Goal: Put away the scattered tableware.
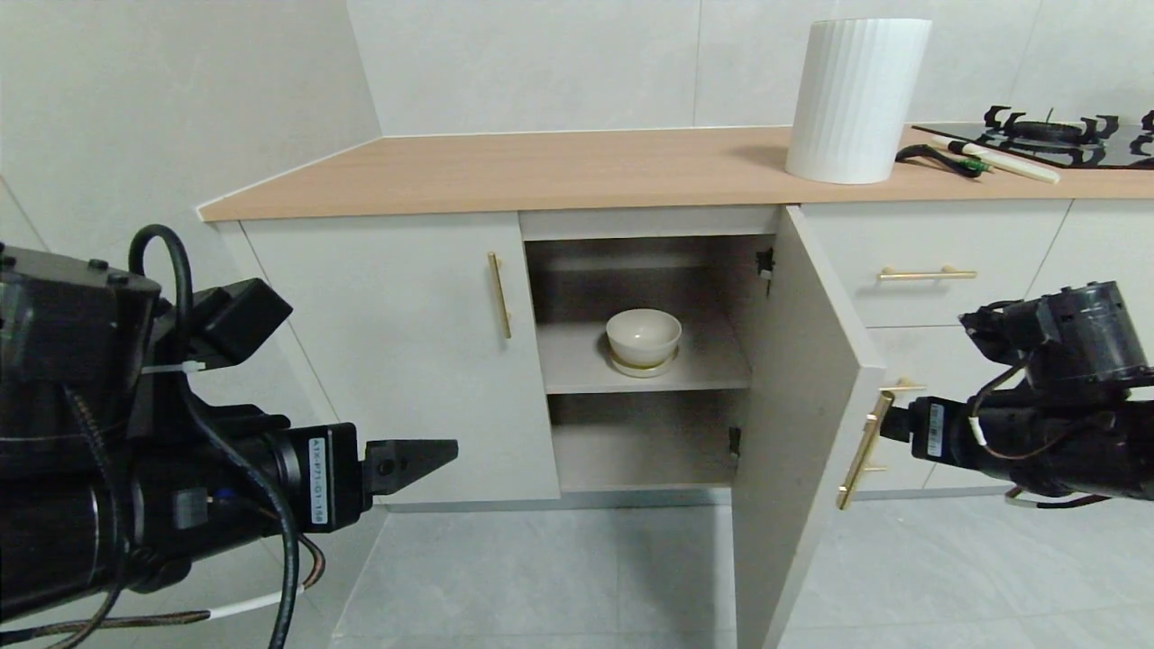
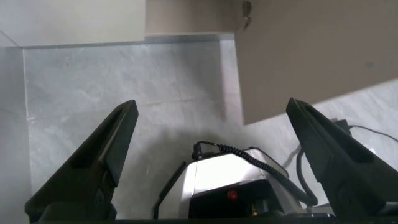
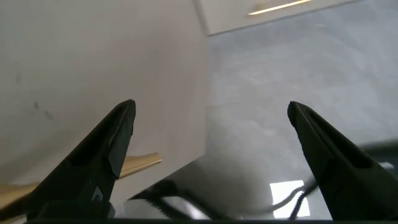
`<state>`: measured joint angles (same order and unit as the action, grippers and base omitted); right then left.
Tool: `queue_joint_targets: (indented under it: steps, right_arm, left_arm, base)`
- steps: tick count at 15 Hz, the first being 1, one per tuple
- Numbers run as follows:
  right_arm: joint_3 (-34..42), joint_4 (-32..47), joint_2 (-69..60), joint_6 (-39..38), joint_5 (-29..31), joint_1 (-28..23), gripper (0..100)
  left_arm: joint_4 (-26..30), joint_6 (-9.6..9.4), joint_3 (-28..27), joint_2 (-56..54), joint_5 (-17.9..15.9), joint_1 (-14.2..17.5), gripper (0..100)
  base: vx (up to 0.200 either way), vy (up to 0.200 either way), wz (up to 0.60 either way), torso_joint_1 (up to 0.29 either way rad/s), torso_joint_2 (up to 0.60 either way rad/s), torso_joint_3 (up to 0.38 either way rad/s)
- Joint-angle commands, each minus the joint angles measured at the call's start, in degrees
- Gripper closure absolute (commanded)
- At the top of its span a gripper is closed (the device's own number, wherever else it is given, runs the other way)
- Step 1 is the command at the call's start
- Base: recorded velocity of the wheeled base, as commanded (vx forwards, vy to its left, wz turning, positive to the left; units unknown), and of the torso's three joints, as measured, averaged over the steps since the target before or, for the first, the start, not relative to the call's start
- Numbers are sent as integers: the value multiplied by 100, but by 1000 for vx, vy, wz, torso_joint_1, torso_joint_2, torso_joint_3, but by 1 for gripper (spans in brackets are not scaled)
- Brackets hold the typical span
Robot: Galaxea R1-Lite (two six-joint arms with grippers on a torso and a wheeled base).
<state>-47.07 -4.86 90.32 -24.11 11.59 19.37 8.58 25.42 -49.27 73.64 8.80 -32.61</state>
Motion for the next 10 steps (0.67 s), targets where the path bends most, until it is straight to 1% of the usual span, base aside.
queue_joint_targets:
  steps: [1, 2, 3, 6, 8, 10]
  right_arm:
    - [-452, -6, 601, -50, -17, 515, 0]
    - [-567, -6, 697, -41, -17, 577, 0]
    - [-874, 3, 979, -23, -17, 726, 0]
    - [-1463, -6, 1532, 3, -34, 744, 0]
    - [-1841, -15, 1893, -14, -316, 779, 0]
    - [-2219, -23, 2244, -58, -465, 788, 0]
  left_arm:
    - [-50, 7, -3, -52, 16, 27, 0]
    - [-58, 7, -3, -78, 16, 27, 0]
    - [-58, -2, -3, -105, 43, 27, 0]
    - [-58, -2, 6, -69, 43, 27, 0]
    - [-58, -2, 14, -52, 43, 27, 0]
    - [-58, -2, 6, -52, 43, 27, 0]
  base:
    - [0, 0, 0, 0, 0, 0]
    - [0, 0, 0, 0, 0, 0]
    - [0, 0, 0, 0, 0, 0]
    - [0, 0, 0, 0, 0, 0]
    - [0, 0, 0, 0, 0, 0]
    - [0, 0, 0, 0, 0, 0]
